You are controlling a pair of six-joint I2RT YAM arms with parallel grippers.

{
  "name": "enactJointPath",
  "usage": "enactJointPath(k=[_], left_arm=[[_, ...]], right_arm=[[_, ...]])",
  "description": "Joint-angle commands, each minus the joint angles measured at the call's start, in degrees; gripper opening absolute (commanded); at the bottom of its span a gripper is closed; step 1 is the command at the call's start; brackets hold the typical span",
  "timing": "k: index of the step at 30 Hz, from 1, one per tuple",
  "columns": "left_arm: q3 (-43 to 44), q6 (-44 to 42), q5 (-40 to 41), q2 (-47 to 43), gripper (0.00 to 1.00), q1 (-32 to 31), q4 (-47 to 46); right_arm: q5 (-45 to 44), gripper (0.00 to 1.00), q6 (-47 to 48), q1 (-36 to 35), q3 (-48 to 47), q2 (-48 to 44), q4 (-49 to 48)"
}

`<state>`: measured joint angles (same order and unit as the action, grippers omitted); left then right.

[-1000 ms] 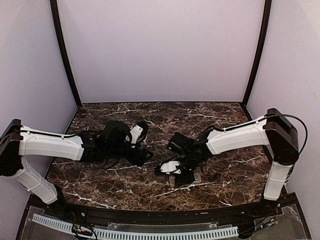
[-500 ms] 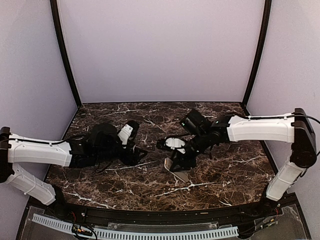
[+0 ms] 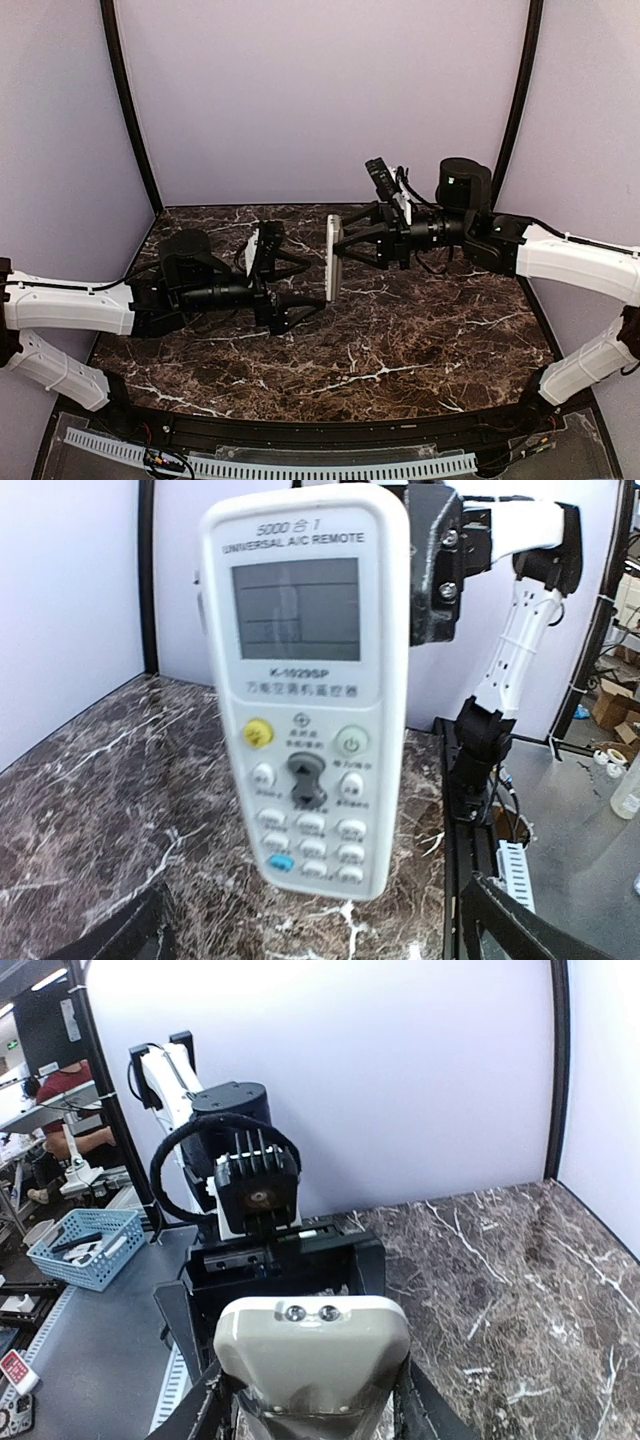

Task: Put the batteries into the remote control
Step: Pick up the remote control from the center of the board, then pass from the right arm to the left

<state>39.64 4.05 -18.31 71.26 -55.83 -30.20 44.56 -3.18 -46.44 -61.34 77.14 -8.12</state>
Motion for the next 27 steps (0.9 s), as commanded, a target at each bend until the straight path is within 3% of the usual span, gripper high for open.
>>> enactJointPath(k=[1,5,12,21,24,26,27], left_arm=[[4.3,0.0,-6.4,2.1,0.99,-0.6,-5.4],[7.1,1.5,-6.8,4.6,0.98,-0.5,-7.4],[11.2,4.3,-10.0,10.0,0.78,-0.6,-7.6],[12.3,5.2,-9.7,10.7,0.13,-0.5,-6.6],[12.0,5.4,-7.7,9.7,0.01,-0.5,-3.9],[12.1,5.9,-4.8,9.0,0.0,-0.5,-0.1],[12.2,6.1,-3.5,8.9,0.0,-0.5,3.5]], right_arm=[[4.6,0.24,-7.0,0.0,0.7,-0.8,-11.1],[5.0,0.24,-7.9,-0.1,1.5,-1.1,-12.1],[4.9,0.23,-8.6,0.0,2.9,-2.0,-13.5],[4.2,0.24,-7.0,0.0,3.3,-2.4,-11.2],[1.8,0.42,-6.4,0.4,3.3,-3.3,-8.9],[-1.5,0.73,-6.3,0.9,3.3,-4.3,-6.6],[-3.9,0.94,-6.2,1.3,3.2,-4.9,-5.2]])
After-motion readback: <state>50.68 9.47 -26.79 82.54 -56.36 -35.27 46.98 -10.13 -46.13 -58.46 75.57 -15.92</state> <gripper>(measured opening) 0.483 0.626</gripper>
